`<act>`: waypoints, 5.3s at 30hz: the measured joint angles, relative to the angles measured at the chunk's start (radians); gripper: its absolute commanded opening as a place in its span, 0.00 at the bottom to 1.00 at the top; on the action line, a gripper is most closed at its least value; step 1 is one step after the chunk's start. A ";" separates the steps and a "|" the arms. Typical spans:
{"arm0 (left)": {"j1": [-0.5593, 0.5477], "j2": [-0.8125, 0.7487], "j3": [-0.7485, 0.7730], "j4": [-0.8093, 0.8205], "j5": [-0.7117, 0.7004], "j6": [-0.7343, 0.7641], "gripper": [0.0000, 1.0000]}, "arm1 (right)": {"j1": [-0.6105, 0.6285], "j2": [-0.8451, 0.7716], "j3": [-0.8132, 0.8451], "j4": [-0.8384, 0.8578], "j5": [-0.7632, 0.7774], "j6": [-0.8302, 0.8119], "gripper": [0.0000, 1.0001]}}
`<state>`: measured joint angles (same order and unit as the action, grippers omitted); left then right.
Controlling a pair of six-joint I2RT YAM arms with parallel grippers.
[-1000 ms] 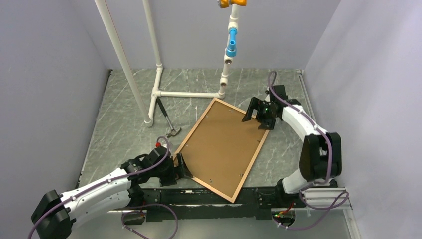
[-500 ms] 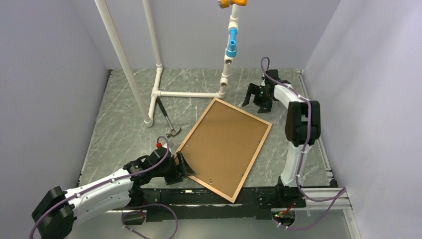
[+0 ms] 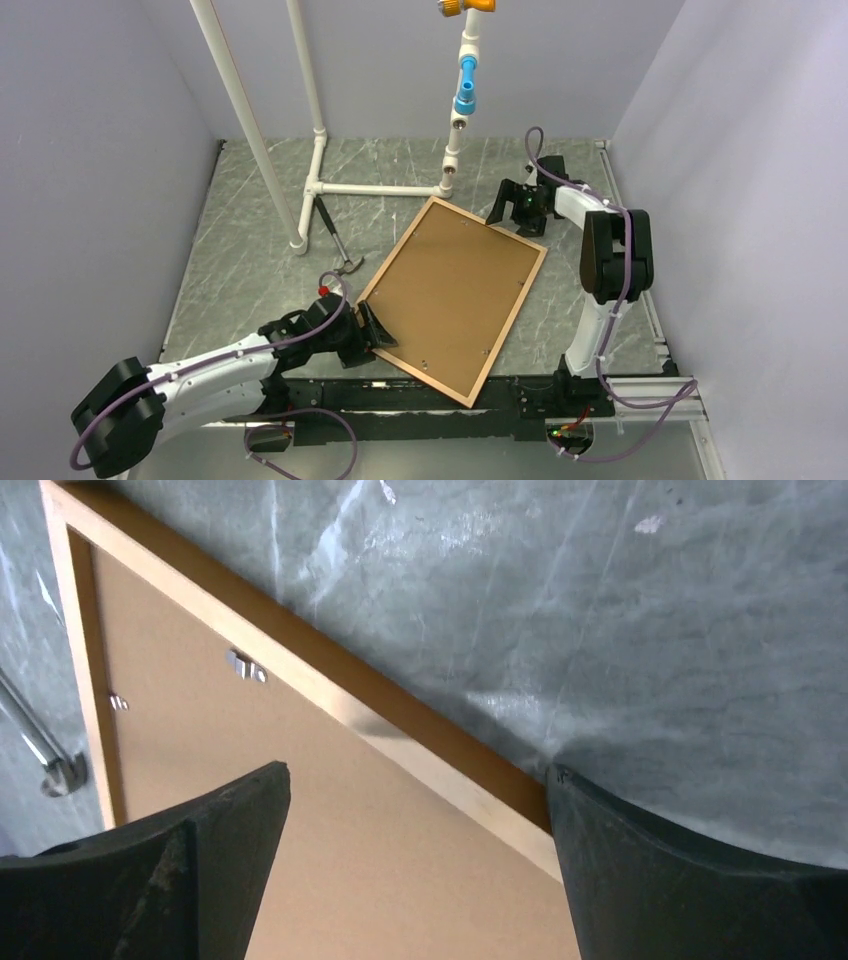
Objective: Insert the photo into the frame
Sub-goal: Adjust the photo frame at the center of the board.
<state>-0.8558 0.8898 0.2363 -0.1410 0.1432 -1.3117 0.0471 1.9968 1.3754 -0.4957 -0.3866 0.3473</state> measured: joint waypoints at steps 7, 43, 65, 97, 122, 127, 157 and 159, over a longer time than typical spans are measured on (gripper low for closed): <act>-0.001 0.076 0.048 -0.021 0.016 0.015 0.77 | -0.037 -0.230 -0.283 0.206 0.015 -0.019 1.00; -0.013 0.351 0.309 -0.346 -0.113 -0.027 0.05 | -0.098 -0.800 -0.607 -0.136 -0.016 0.039 1.00; -0.023 0.142 0.233 -0.408 -0.308 0.094 0.00 | -0.098 -0.826 -0.584 -0.162 0.019 0.038 1.00; -0.048 0.128 0.295 -0.456 -0.242 0.224 0.95 | -0.098 -0.423 -0.262 -0.110 0.094 -0.010 1.00; 0.264 0.054 0.111 -0.164 0.068 0.174 0.96 | 0.010 -0.167 -0.253 0.148 -0.018 -0.051 1.00; 0.335 0.124 0.179 -0.215 0.043 0.280 0.95 | 0.004 -0.285 -0.407 0.204 -0.011 -0.040 1.00; 0.259 0.876 0.884 -0.531 -0.119 0.590 0.91 | -0.028 -1.009 -0.920 -0.053 0.280 0.136 1.00; 0.261 0.920 0.943 -0.523 -0.152 0.615 0.91 | -0.028 -1.025 -0.930 -0.054 0.273 0.145 1.00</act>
<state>-0.5949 1.8095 1.1797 -0.6640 -0.0090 -0.6964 0.0193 0.9718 0.4450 -0.5499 -0.1135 0.4923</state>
